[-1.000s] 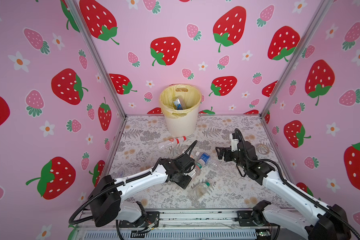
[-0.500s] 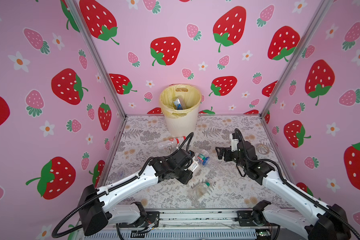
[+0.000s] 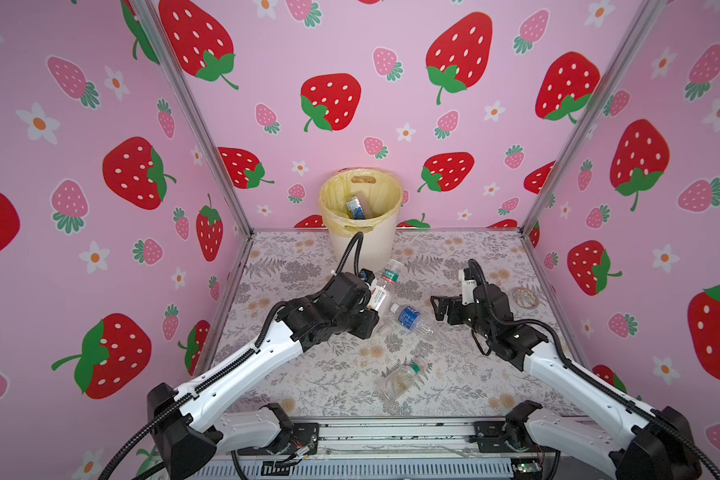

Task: Throw the plastic bottles in the bin
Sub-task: 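Lift the tea bottle with the left gripper and carry it over the bin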

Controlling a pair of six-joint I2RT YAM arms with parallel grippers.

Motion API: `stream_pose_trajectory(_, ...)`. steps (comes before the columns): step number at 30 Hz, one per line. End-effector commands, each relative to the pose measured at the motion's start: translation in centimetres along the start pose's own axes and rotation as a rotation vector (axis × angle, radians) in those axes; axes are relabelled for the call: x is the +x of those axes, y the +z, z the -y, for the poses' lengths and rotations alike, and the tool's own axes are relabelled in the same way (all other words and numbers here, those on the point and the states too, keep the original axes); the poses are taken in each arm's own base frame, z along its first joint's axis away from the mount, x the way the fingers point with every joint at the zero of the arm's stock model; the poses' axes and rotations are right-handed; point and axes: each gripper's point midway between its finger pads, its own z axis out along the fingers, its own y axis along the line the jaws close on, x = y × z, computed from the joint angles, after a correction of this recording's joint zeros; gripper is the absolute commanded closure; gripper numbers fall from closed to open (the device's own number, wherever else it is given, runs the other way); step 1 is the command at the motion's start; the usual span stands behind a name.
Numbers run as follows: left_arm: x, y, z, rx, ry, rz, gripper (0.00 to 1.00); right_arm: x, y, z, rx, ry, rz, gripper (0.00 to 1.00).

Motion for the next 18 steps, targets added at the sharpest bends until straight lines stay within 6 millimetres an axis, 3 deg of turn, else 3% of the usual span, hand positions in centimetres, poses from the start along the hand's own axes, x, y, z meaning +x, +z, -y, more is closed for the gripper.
stream_pose_trajectory(1,-3.5,-2.3,-0.5,0.020,-0.066,0.115,0.46,0.6,0.3,0.4,0.005,0.019,-0.008,0.01)
stream_pose_trajectory(18,-10.8,-7.6,-5.3,0.033,-0.226,0.362,0.50,2.1,1.2,0.8,0.012,0.030,-0.044,0.01)
